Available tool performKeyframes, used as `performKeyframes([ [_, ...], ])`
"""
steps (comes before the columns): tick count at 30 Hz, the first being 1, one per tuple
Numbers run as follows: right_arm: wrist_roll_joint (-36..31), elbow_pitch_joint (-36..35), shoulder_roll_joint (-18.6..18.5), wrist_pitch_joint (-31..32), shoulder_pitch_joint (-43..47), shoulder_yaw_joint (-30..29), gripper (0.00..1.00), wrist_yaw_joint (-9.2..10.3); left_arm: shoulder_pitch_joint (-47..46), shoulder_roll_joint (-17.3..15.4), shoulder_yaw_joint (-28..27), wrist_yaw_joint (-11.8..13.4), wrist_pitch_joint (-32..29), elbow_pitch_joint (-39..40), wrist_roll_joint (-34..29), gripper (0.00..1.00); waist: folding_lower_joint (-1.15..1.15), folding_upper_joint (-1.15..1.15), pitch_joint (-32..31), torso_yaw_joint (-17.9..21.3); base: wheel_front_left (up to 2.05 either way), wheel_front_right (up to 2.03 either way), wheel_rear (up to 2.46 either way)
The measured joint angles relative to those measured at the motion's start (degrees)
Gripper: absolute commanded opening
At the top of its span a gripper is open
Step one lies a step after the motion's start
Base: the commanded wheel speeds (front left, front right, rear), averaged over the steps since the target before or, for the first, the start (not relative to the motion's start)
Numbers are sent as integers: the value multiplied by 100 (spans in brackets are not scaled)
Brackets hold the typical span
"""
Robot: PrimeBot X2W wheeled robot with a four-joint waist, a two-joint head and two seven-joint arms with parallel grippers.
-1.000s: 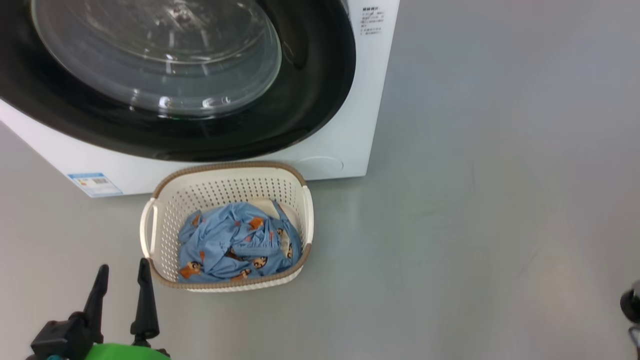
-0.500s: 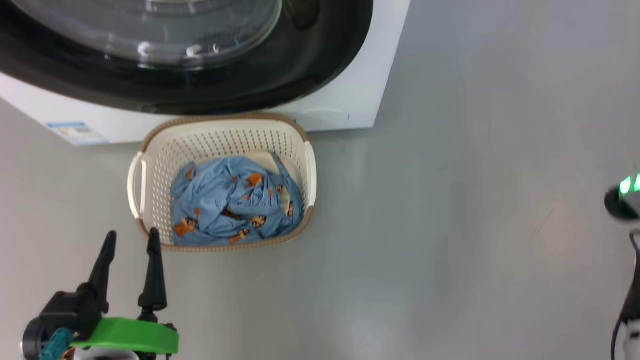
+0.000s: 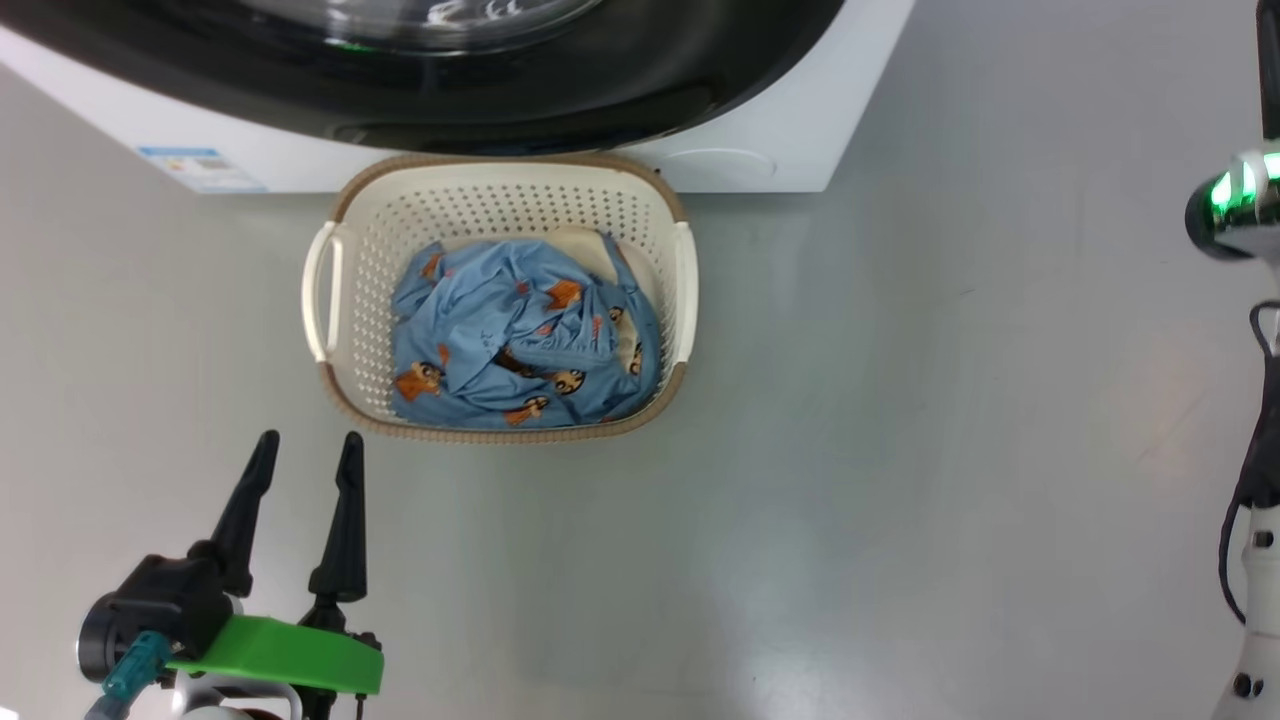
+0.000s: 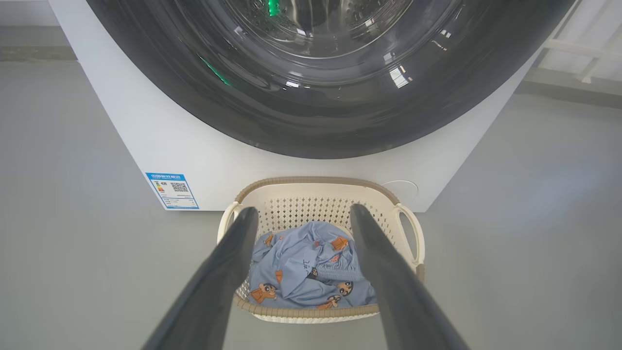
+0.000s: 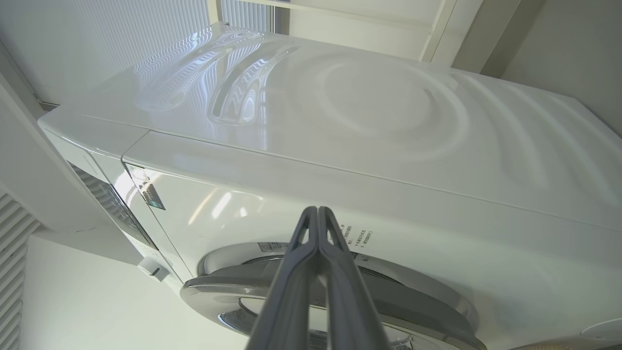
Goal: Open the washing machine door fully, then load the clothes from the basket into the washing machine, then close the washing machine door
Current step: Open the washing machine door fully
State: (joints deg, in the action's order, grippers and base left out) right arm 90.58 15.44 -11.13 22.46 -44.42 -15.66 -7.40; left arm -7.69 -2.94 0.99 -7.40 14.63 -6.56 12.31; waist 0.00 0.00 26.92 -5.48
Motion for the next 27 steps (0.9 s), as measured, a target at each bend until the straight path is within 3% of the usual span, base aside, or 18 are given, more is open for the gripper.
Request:
performKeyframes([
  [27, -235, 337, -516, 218, -1316, 1126, 0, 0, -49, 86, 235, 0, 0, -5, 137, 100, 0, 0, 502, -949, 0, 0, 0],
])
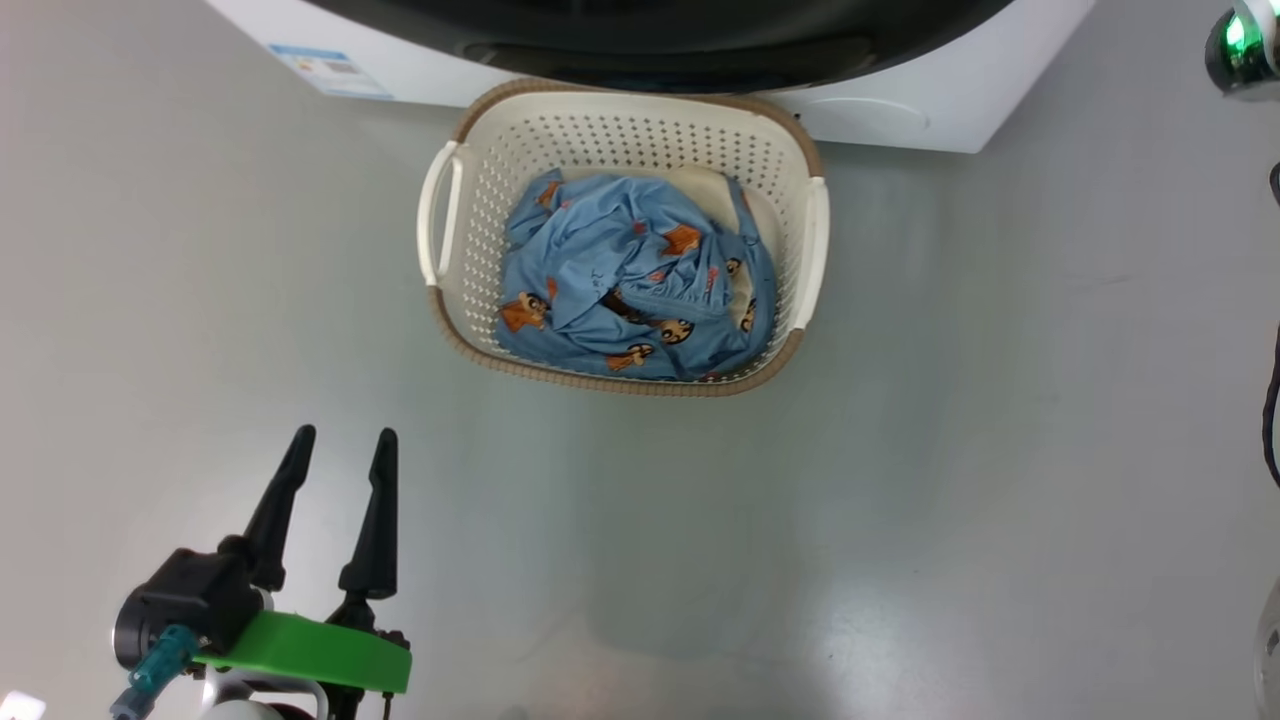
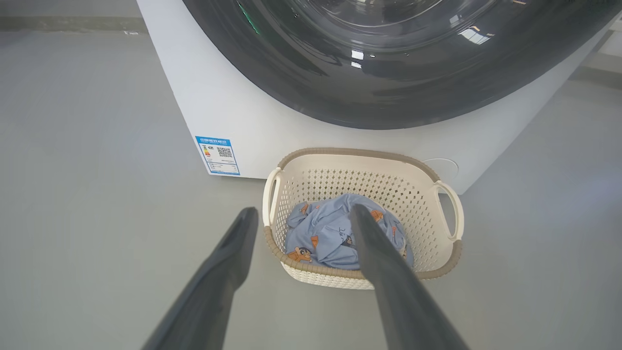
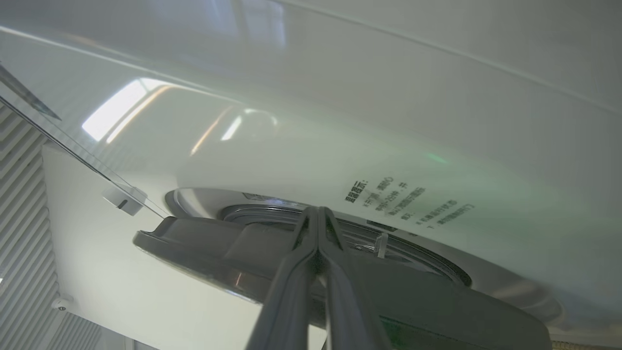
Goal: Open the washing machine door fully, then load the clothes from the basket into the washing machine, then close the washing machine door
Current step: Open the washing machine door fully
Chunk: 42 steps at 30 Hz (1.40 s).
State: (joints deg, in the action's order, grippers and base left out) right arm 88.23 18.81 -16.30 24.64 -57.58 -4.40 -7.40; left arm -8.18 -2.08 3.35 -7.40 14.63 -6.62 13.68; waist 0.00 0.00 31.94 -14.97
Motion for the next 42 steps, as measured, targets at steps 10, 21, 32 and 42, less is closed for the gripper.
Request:
performKeyframes([
  [10, 7, 36, -114, 34, -225, 226, 0, 0, 2, 24, 69, 0, 0, 100, 160, 100, 0, 0, 198, -238, 0, 0, 0],
  [21, 3, 26, -276, 152, -492, 539, 0, 0, 30, 30, 138, 0, 0, 114, 248, 100, 0, 0, 382, -283, 0, 0, 0],
  [32, -3, 41, -408, 209, -588, 829, 0, 0, 29, 30, 145, 7, 0, 170, 281, 100, 0, 0, 352, -296, 0, 0, 0],
  [42, 65, 63, -471, 318, -583, 1015, 0, 2, 29, 30, 145, 16, 0, 170, 324, 100, 0, 0, 210, -275, 0, 0, 0],
])
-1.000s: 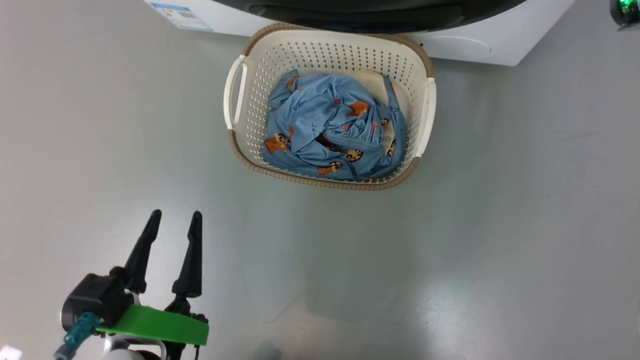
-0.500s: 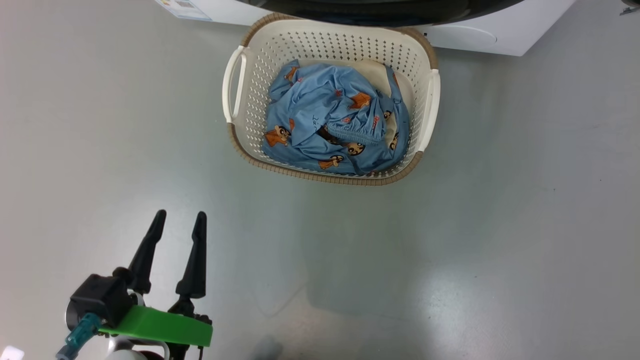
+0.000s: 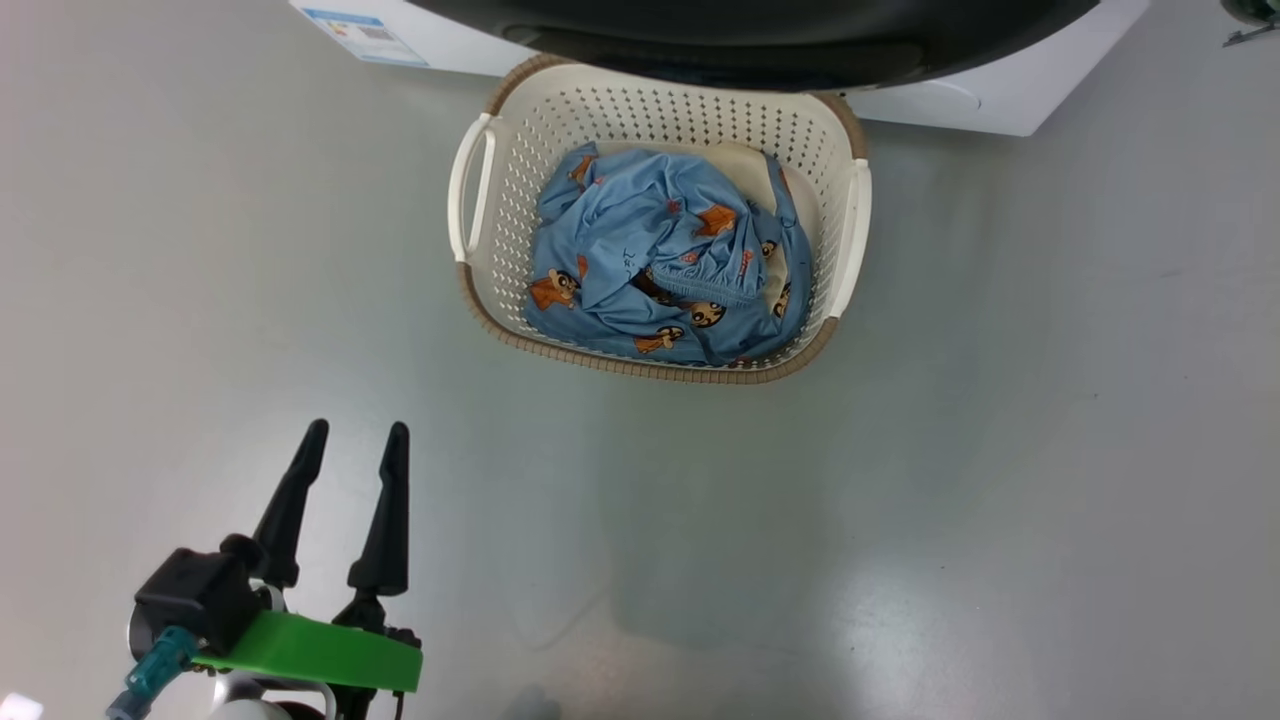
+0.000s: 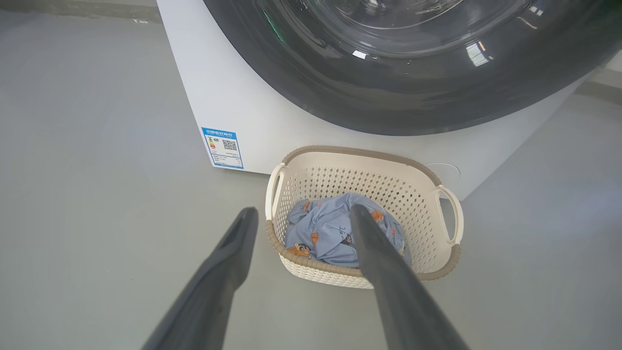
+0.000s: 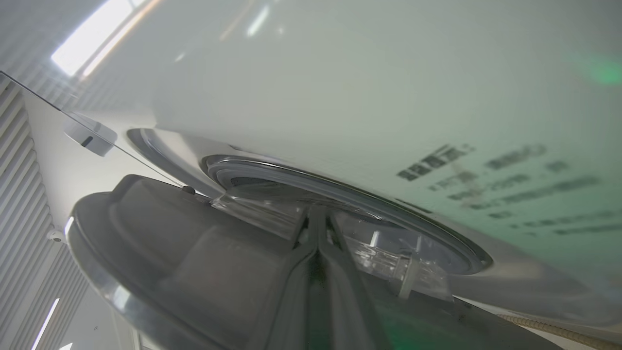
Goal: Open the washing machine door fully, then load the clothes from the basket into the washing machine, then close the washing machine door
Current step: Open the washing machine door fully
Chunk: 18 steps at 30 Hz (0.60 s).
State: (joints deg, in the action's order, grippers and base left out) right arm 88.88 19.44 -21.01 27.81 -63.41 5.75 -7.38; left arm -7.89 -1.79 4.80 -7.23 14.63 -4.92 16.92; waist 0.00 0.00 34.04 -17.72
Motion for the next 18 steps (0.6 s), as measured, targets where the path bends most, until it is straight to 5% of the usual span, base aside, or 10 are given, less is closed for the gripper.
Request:
performKeyframes([
  [18, 66, -219, 325, 357, 450, 604, 0, -1, -8, -1, -83, 25, 0, -67, 64, 100, 0, 0, -343, 285, 0, 0, 0],
])
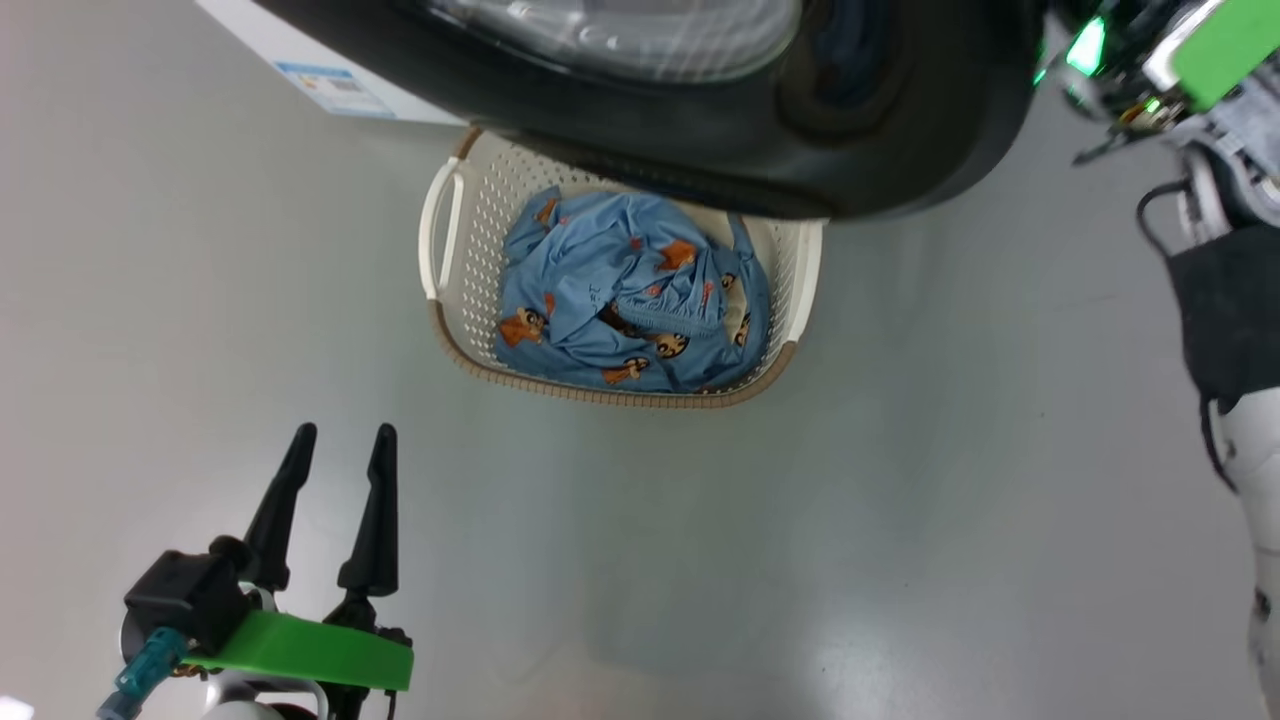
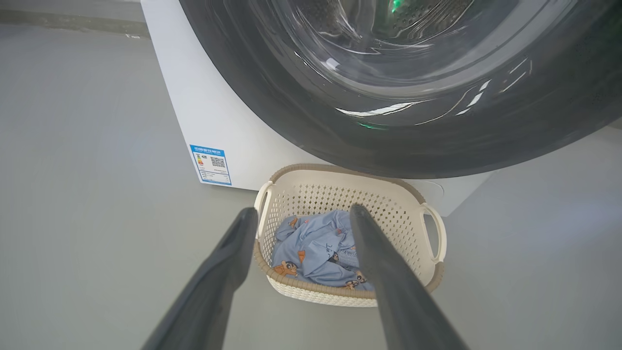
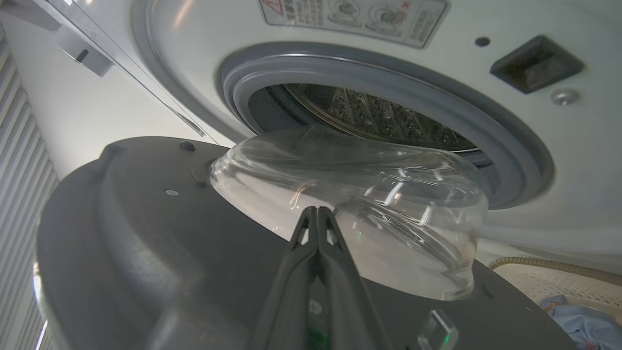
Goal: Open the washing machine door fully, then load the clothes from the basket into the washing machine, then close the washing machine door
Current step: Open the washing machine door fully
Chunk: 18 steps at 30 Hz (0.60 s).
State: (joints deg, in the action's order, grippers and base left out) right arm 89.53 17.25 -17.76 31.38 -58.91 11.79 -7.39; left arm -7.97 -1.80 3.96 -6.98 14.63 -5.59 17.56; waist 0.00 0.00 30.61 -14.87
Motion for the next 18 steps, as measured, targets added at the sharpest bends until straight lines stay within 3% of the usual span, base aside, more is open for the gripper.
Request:
performKeyframes([
  [18, 81, -304, 580, 289, 1196, 615, 0, 0, 232, -4, -266, -10, 0, -164, -8, 100, 0, 0, -921, 348, 0, 0, 0],
])
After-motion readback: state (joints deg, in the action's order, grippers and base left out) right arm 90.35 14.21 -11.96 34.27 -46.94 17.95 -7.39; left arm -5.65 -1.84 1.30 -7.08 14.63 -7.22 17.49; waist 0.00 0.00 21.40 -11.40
